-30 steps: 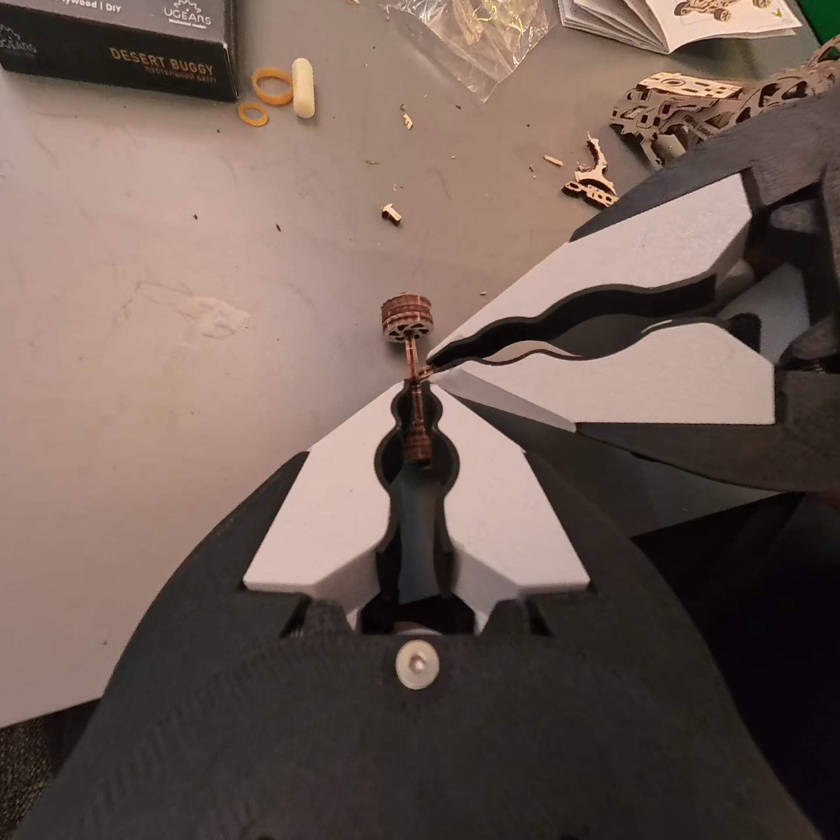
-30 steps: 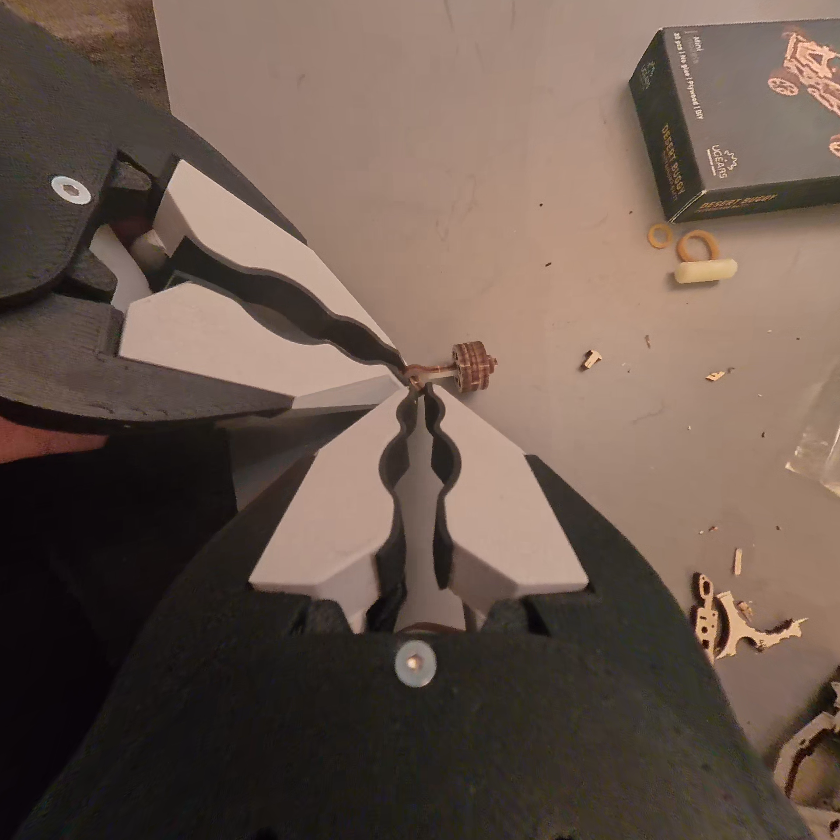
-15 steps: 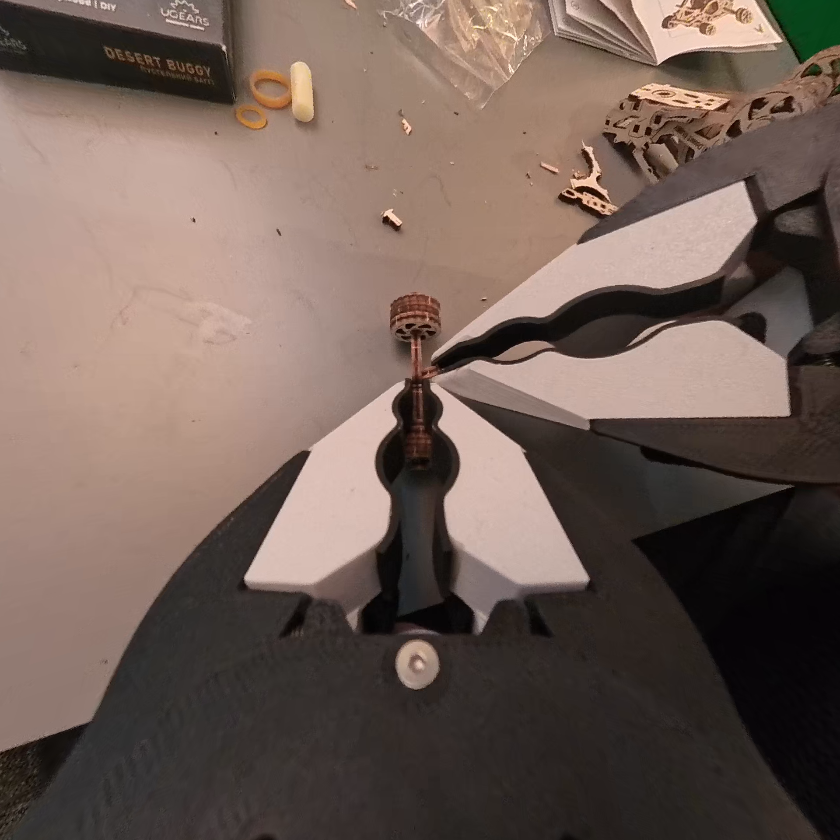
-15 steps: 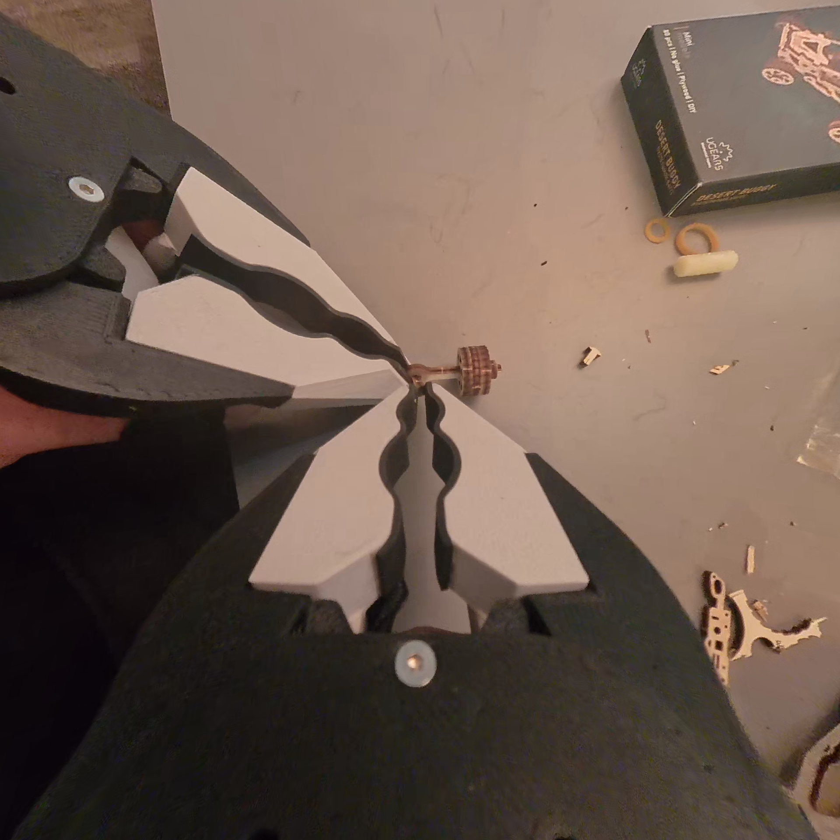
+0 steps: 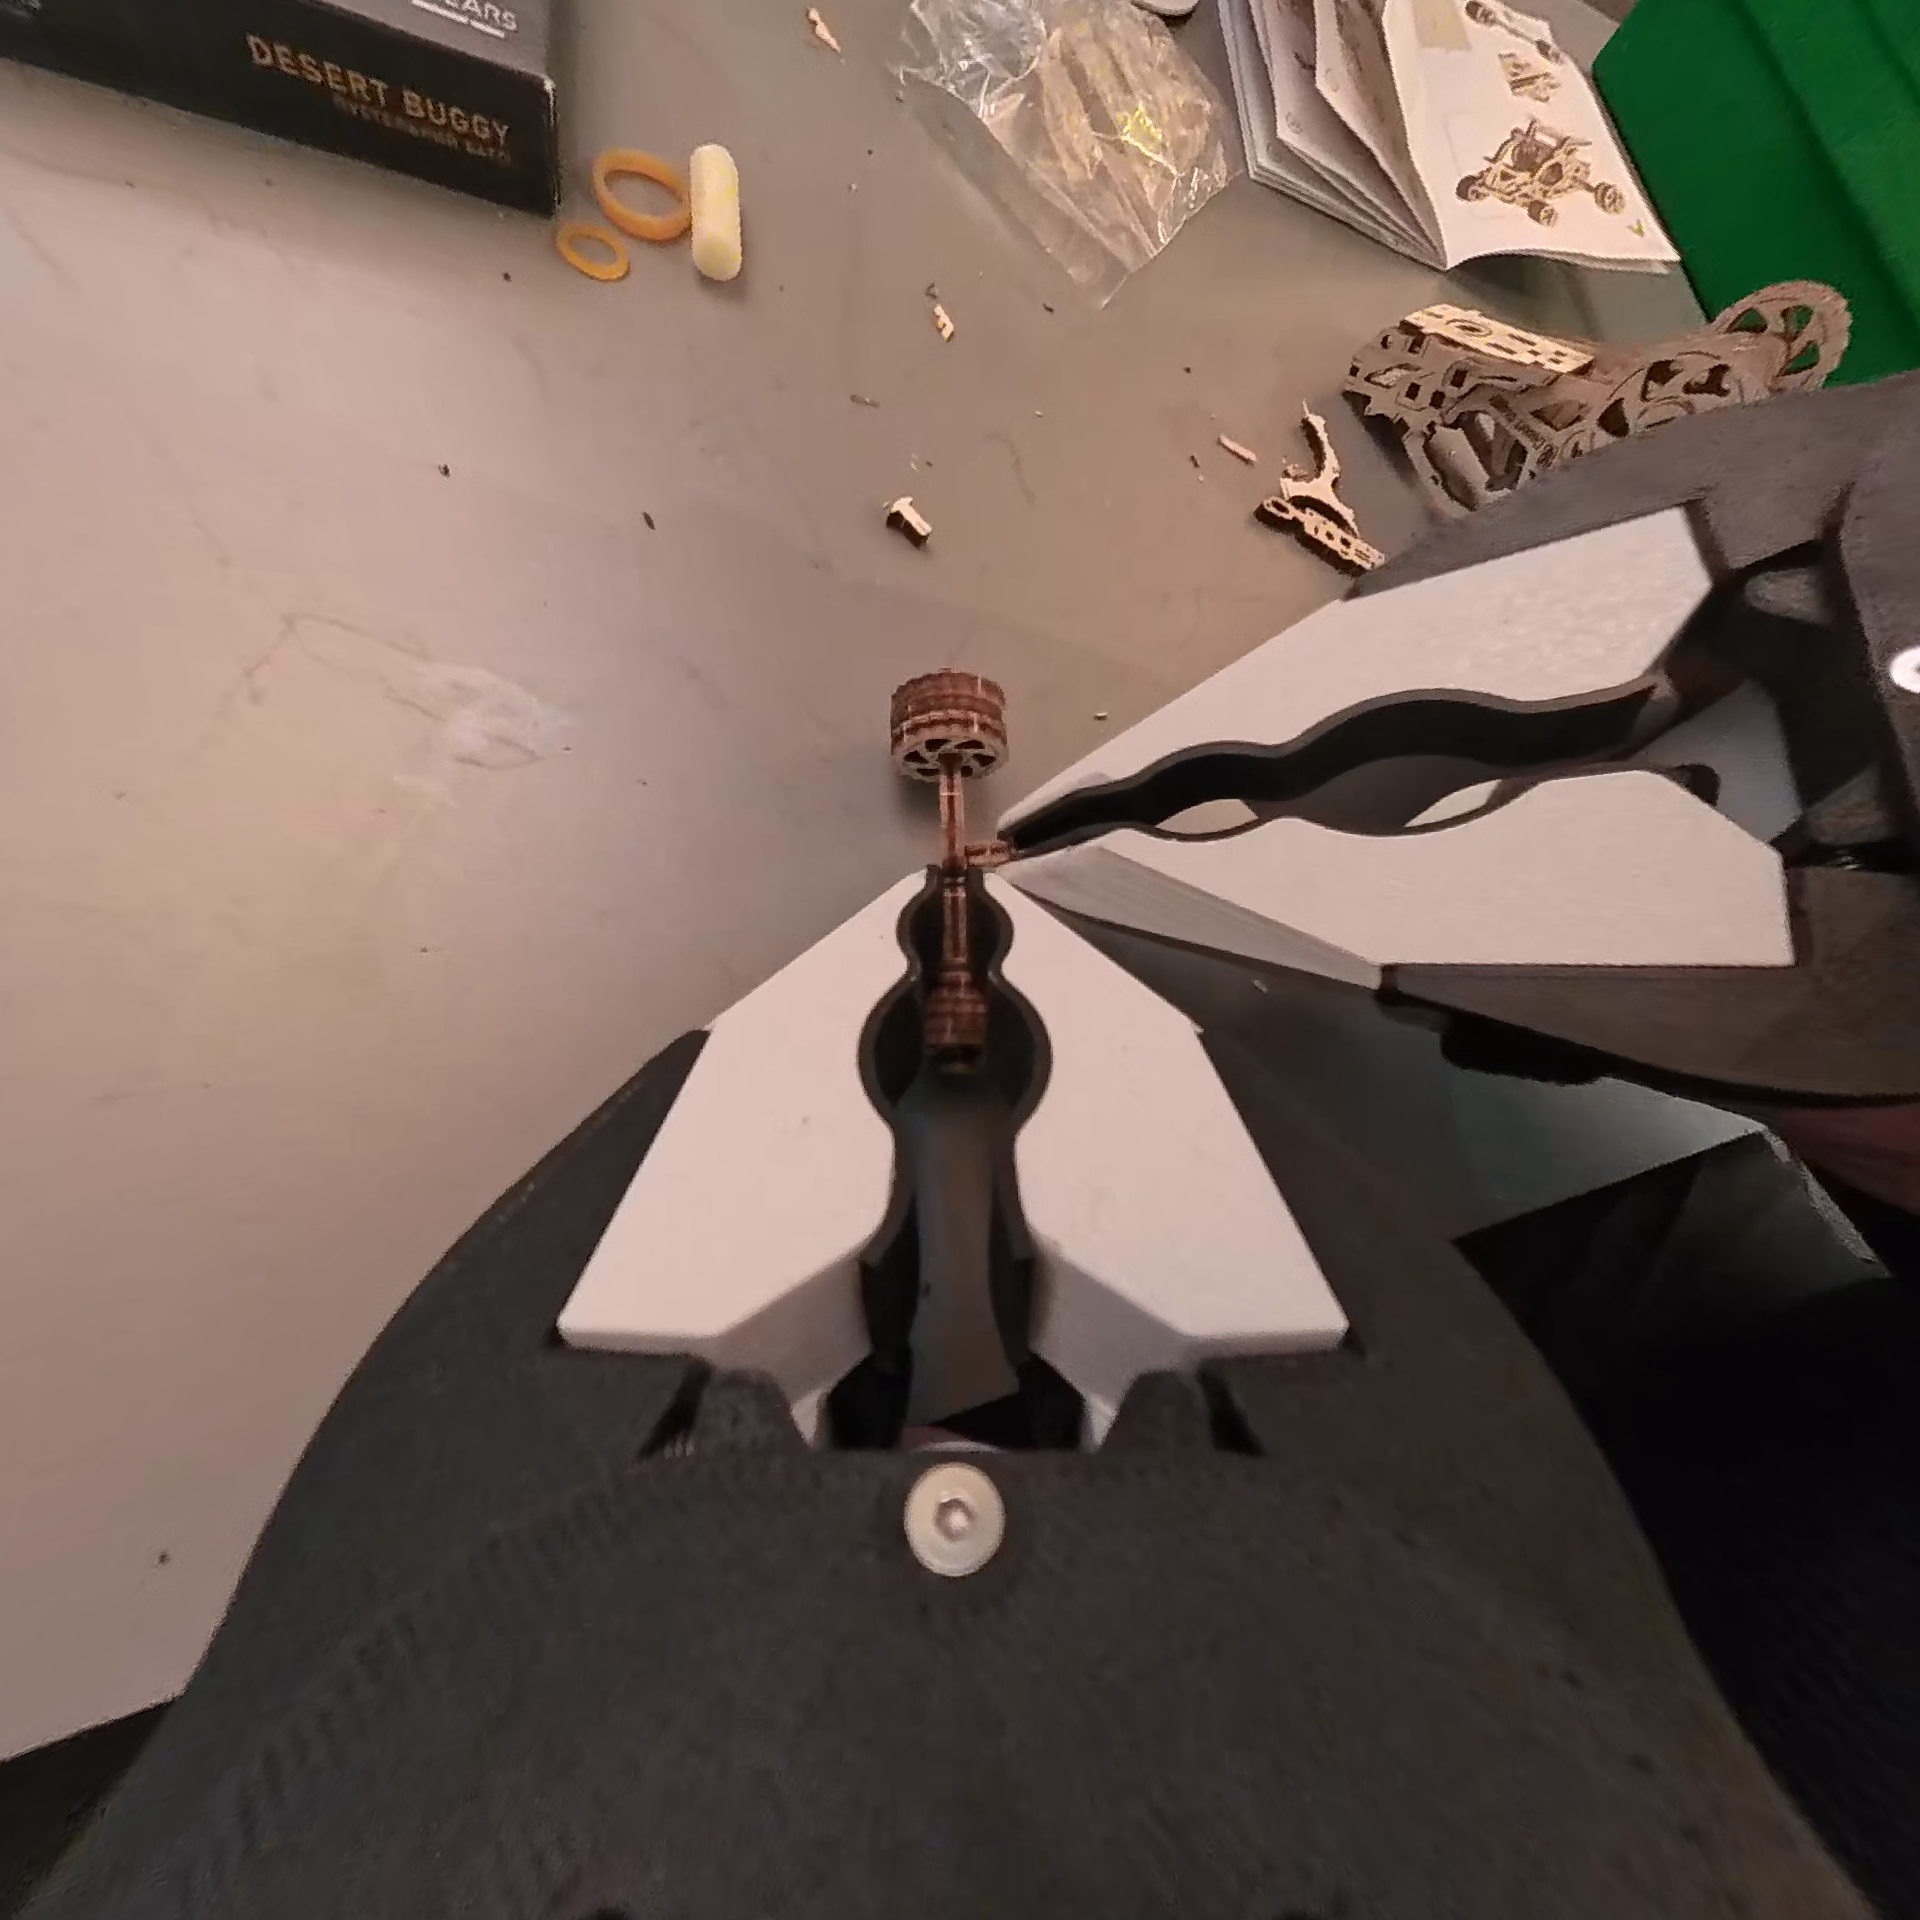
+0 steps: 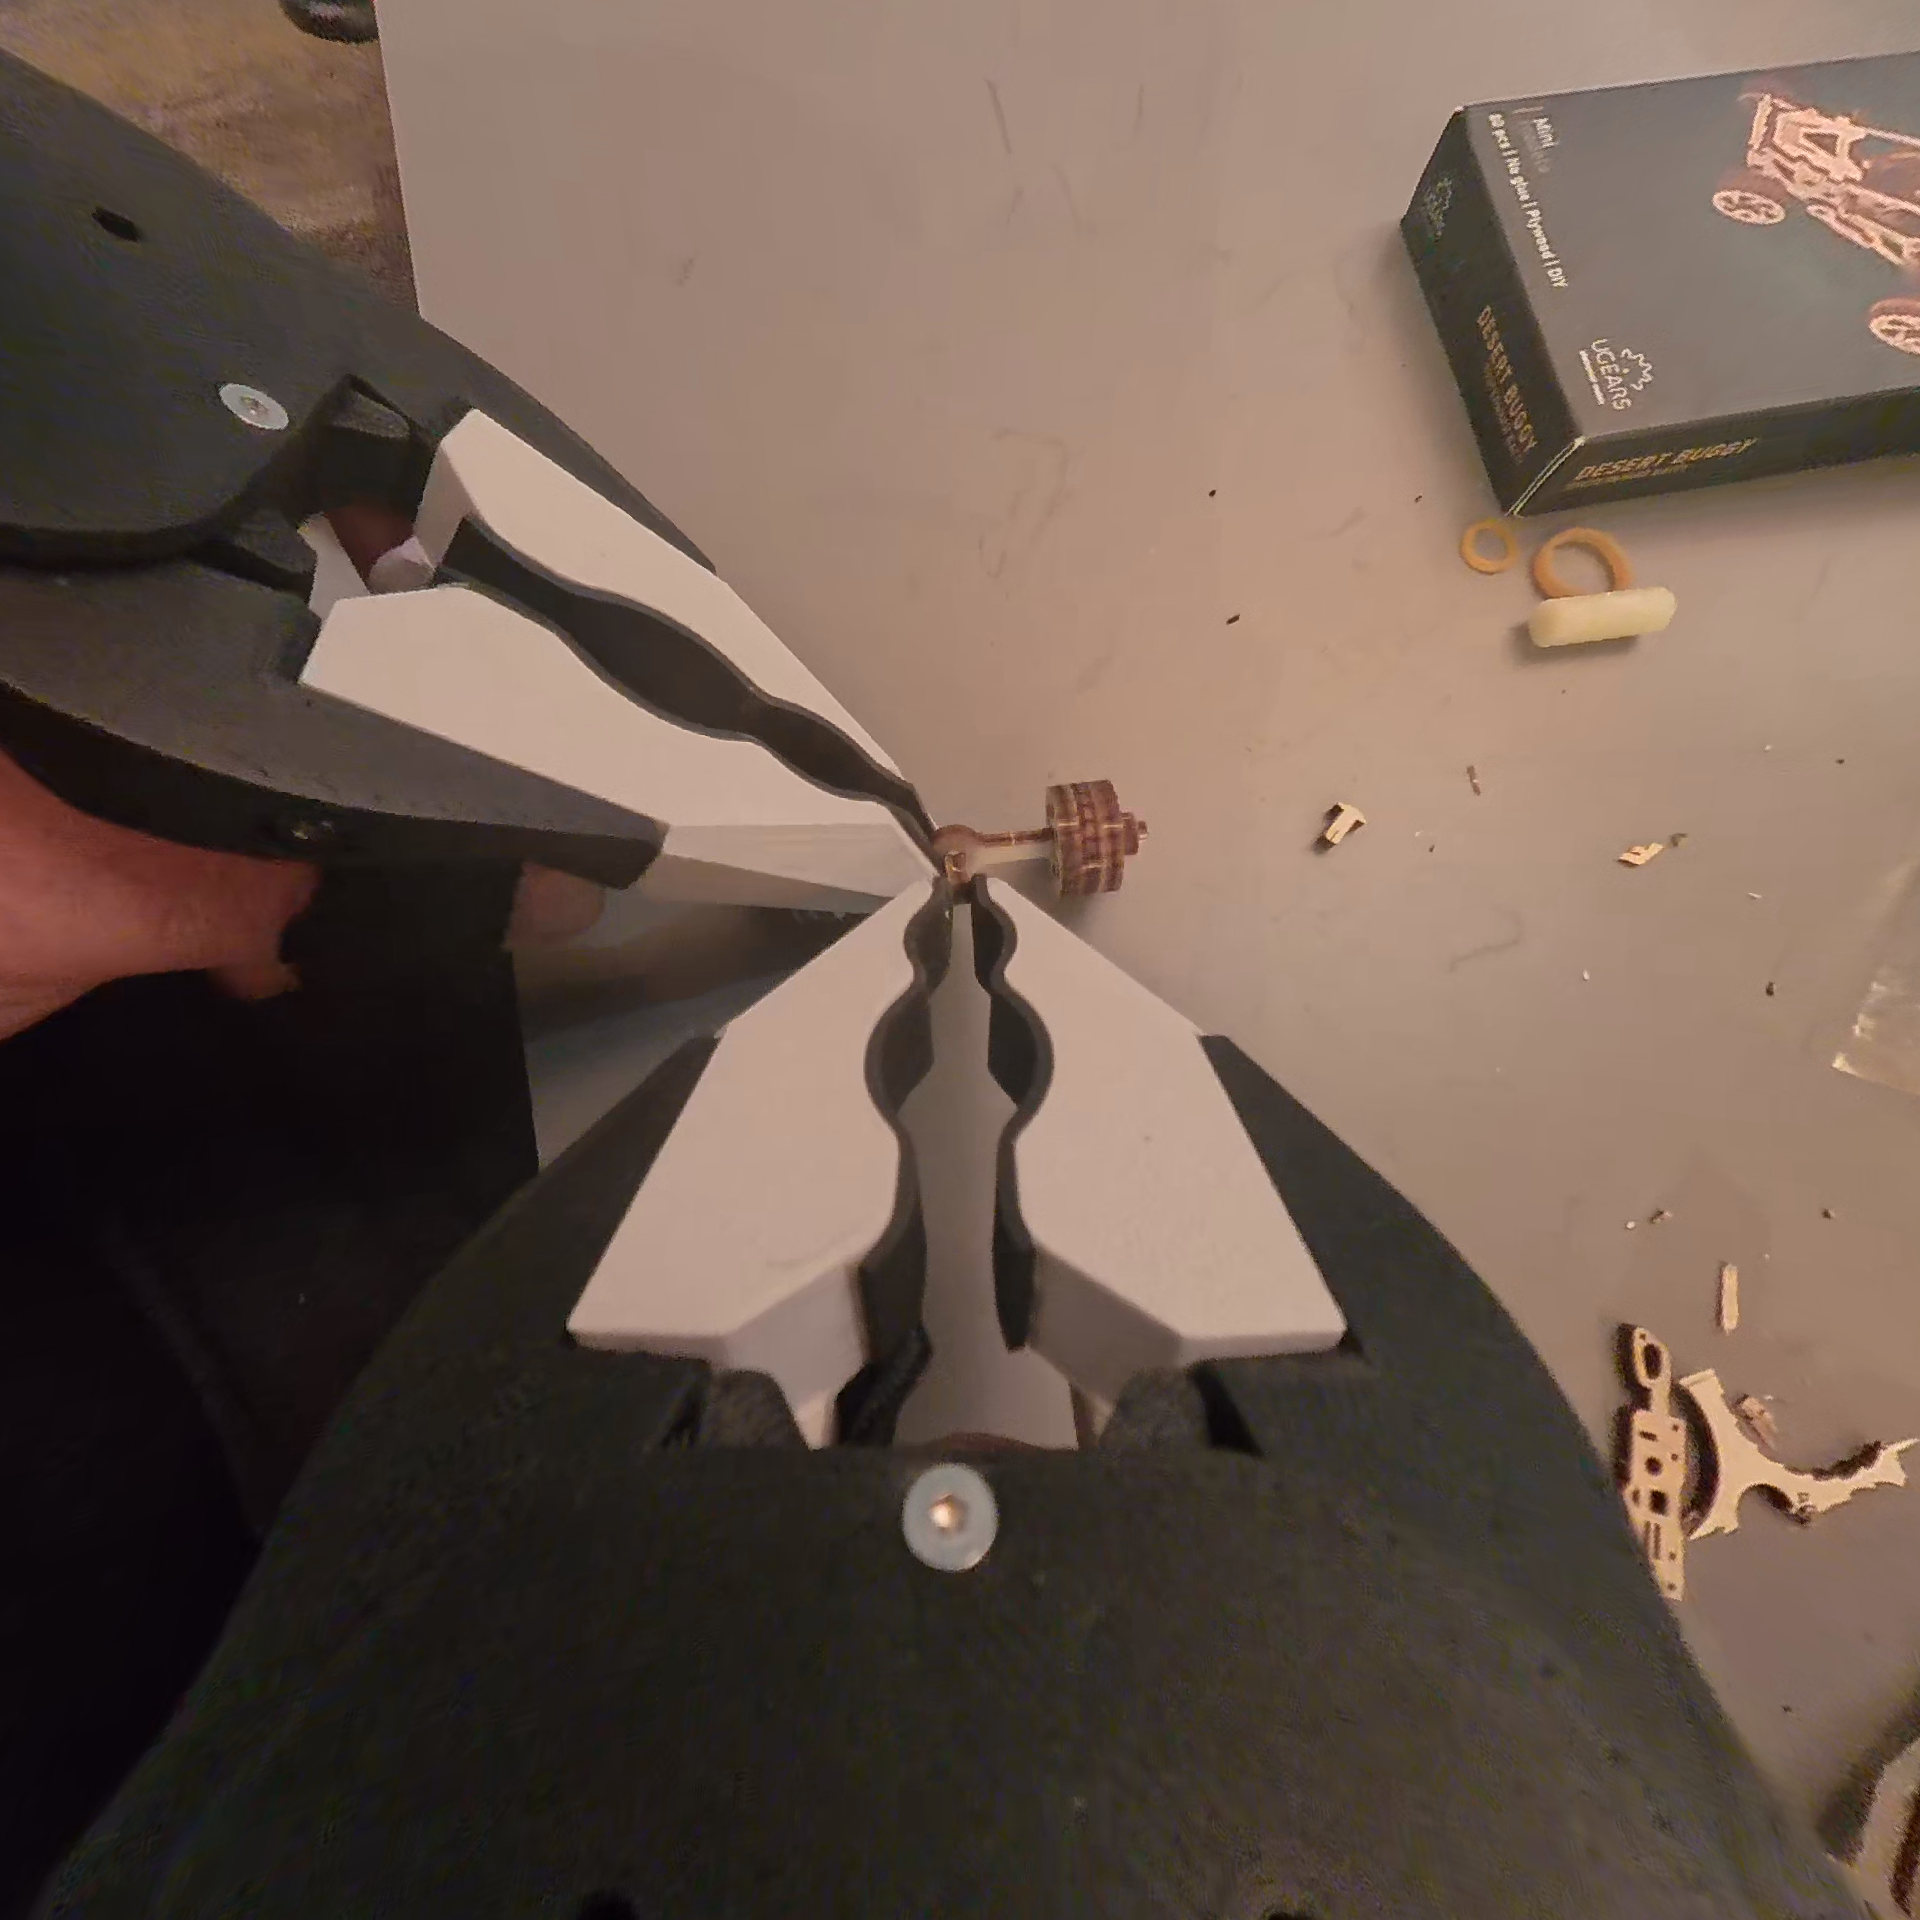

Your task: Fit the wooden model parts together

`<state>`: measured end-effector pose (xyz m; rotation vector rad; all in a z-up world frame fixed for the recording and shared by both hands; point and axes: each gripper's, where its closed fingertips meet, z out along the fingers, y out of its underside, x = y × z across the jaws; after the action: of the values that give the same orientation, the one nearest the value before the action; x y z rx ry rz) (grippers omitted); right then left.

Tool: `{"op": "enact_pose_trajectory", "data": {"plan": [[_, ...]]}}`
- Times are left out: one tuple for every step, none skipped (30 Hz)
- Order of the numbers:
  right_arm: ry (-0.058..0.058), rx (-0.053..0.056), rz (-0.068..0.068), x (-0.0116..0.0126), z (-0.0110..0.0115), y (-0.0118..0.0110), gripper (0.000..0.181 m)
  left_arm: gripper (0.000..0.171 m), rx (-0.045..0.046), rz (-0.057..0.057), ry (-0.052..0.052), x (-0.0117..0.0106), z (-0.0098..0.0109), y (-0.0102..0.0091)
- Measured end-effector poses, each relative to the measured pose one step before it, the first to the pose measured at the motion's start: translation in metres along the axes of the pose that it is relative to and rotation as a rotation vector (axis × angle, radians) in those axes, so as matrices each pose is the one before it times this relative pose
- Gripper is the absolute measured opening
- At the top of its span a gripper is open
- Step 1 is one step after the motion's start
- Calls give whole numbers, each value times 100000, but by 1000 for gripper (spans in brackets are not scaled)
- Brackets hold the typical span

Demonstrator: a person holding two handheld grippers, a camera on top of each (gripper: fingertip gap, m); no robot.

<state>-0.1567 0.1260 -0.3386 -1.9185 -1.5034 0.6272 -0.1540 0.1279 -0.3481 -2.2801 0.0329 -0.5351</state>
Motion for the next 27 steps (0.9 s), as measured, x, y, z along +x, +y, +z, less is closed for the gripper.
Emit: {"op": "enact_pose_trajectory", "data": {"plan": [[239, -58, -517, 9, -22, -3, 1, 1, 123, -339, 223, 20, 9, -7], [116, 54, 2, 14, 18, -7, 0, 0, 36, 245, -235, -19, 8, -8], [313, 160, -54, 47, 25, -8, 0, 0, 132, 14, 198, -6, 11, -23], [412, -71, -83, 61, 23, 25, 0, 1, 117, -332, 405, 21, 14, -9], [51, -358, 609, 41, 33, 23, 0, 1, 162, 329, -217, -10, 7, -10], [194, -167, -25, 17, 16, -18, 0, 1, 1, 207, -285, -20, 0, -10], [345, -356, -477, 9, 27, -18, 1, 1, -128, 197, -220, -36, 3, -2], [426, -445, 109, 32, 23, 7, 0, 1, -54, 306, -323, -16, 10, -7], [500, -504, -292, 12, 29, -11, 0, 1, 0, 234, -372, -23, -4, -2], [303, -584, -1168, 6, 7, -16, 0, 1, -90, 636, -261, -19, 4, 6], [110, -406, -569, 10, 5, 5, 0, 1, -294, 1300, -793, -15, 11, 6], [322, -555, -765, 0, -3, 18, 0, 1, -383, 1167, -1000, -3, 7, 12], [520, -1478, -2142, 12, -37, 44, 0, 0, -323, 1358, -573, 30, 12, 8], [253, -1756, -1959, 19, -58, 21, 0, 0, -151, 1711, -805, 13, 0, -11], [393, -1386, -1333, 4, -23, 43, 0, 1, -410, 2399, -1399, -8, 28, 6], [831, -1263, -1626, 31, -19, 77, 0, 1, -570, 2120, -1153, 17, 33, 7], [706, -1162, -1435, 22, -26, 31, 0, 0, -231, 1681, -955, 11, 22, -14], [472, -901, -1062, -5, 0, 18, 0, 0, -138, 1290, -963, -18, 0, -10], [265, -591, -334, 12, 11, 6, 0, 0, -234, 1466, -1064, -16, 0, 0], [-106, -469, 700, -8, 28, 34, 0, 0, -486, 2337, -1713, -33, 13, 5], [6, -412, 352, 20, -10, 10, 0, 0, -276, 2133, -1704, -3, 10, -5], [219, 429, 76, 34, -46, -43, 0, 0, -104, 1011, -597, 45, 18, 0], [96, 57, -102, -8, -1, 8, 0, 0, -81, -306, 103, 5, -6, 7], [-118, 452, 714, -2, 28, -44, 0, 0, 95, -895, 125, -33, 5, -5], [-242, 757, 1151, -1, 38, -32, 0, 0, 92, -332, -211, -44, -4, 4], [219, 375, 374, 1, 49, -34, 0, 0, -35, -425, -372, -34, 2, -1], [639, 490, -375, -4, 29, -39, 0, 0, -230, 458, -689, -38, -14, 5]]}}
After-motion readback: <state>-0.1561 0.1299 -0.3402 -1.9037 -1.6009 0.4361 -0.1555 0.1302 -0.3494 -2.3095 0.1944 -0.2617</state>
